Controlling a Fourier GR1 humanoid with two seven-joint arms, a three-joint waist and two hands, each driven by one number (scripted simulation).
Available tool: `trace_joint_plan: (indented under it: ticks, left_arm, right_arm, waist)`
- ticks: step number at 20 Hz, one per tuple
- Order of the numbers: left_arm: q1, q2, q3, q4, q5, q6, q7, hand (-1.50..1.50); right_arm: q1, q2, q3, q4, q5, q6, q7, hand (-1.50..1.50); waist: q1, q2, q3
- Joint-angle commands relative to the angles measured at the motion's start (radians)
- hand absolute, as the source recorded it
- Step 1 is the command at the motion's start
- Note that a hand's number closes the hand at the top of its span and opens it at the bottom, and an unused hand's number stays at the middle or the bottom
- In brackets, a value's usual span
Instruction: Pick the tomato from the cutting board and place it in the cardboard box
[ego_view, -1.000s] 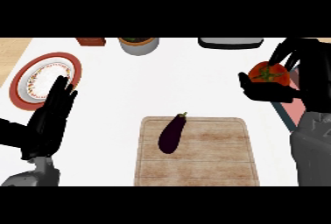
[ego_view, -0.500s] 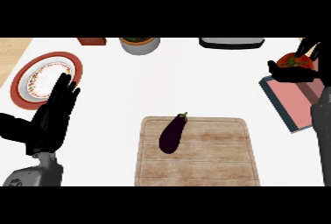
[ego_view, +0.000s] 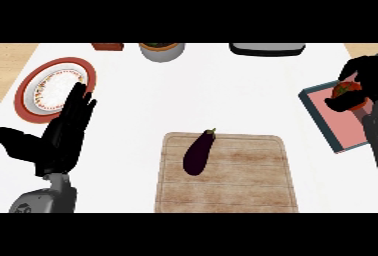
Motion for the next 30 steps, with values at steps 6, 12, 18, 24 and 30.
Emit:
trace_joint_plan:
  ticks: [6,12,18,24,30]
  left_arm:
    - [-0.046,0.017,0.025,0.033,0.002,0.004,0.010,0.00]
    - [-0.011,0.040,0.048,0.043,0.038,-0.041,-0.009,0.00]
    - [-0.004,0.022,0.030,0.000,0.001,0.002,0.005,0.00]
    - [-0.037,0.037,0.049,0.004,0.024,-0.003,0.044,0.00]
    - [-0.006,0.049,0.060,-0.060,0.043,-0.012,0.068,0.00]
  right_arm:
    - [-0.058,0.001,-0.127,0.248,-0.097,-0.288,-0.242,-1.50]
    - [-0.110,0.036,-0.266,0.187,-0.298,-0.415,-0.422,-1.50]
    - [-0.188,0.042,-0.440,0.208,-0.552,-0.267,-0.385,-1.50]
    - [-0.142,0.034,-0.576,0.163,-0.776,-0.151,-0.430,-1.50]
    - [-0.039,-0.034,-0.642,0.158,-0.894,-0.113,-0.477,-1.50]
  waist:
    - [-0.005,0.002,0.002]
    - [-0.010,-0.003,0.002]
    - [-0.018,-0.010,0.001]
    - [-0.033,-0.012,0.000]
    - [-0.022,-0.010,0.000]
